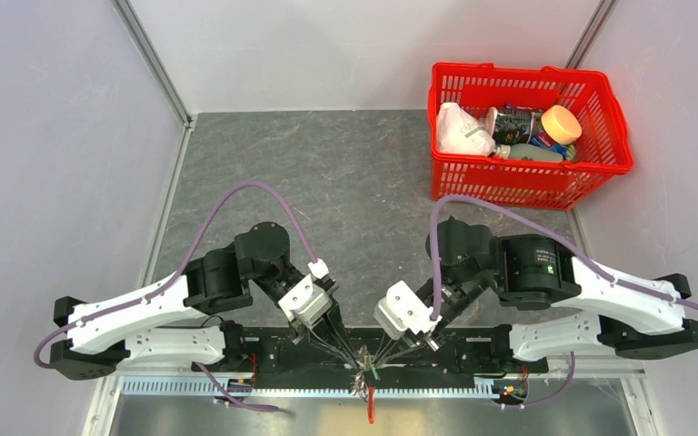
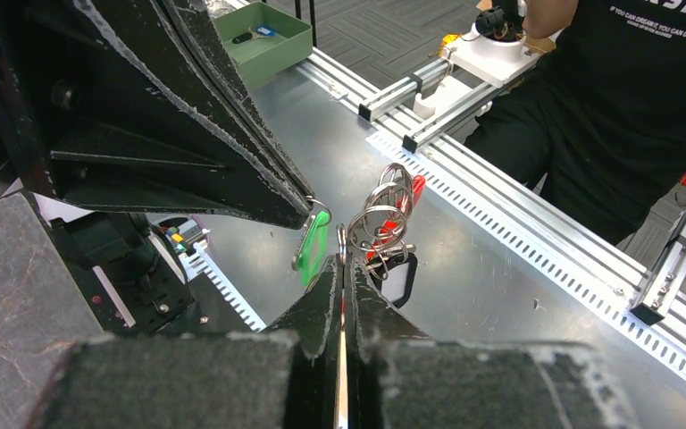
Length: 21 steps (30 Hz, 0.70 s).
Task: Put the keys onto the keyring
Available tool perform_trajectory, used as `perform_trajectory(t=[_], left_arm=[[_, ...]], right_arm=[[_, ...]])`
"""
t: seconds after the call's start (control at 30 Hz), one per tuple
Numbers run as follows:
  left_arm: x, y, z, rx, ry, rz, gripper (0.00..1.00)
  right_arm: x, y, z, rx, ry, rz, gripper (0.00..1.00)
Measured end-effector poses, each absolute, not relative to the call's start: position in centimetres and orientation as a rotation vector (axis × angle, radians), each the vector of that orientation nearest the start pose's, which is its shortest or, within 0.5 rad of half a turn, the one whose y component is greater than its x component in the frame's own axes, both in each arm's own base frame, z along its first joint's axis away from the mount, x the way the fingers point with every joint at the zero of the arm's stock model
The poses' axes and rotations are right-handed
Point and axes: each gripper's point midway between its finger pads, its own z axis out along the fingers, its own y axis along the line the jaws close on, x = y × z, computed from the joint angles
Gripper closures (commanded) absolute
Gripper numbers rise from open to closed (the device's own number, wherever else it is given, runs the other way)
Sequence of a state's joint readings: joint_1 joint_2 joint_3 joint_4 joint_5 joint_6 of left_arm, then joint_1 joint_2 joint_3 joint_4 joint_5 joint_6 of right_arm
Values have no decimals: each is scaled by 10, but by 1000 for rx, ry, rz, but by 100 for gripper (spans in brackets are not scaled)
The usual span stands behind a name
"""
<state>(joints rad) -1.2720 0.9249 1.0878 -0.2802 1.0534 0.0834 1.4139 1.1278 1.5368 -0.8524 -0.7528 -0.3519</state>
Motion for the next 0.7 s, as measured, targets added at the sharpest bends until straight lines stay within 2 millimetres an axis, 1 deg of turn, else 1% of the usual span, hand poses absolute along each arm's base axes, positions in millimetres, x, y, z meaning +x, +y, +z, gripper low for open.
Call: perform_trajectory(t=[0.17, 0.7], left_arm=[[-71, -284, 363, 1799, 795, -1715, 98], [-73, -283, 361, 1814, 794, -1739, 98]], right_arm=[[-65, 299, 381, -1981, 922, 1382, 100], [-64, 303, 378, -2009, 912, 1336, 100]])
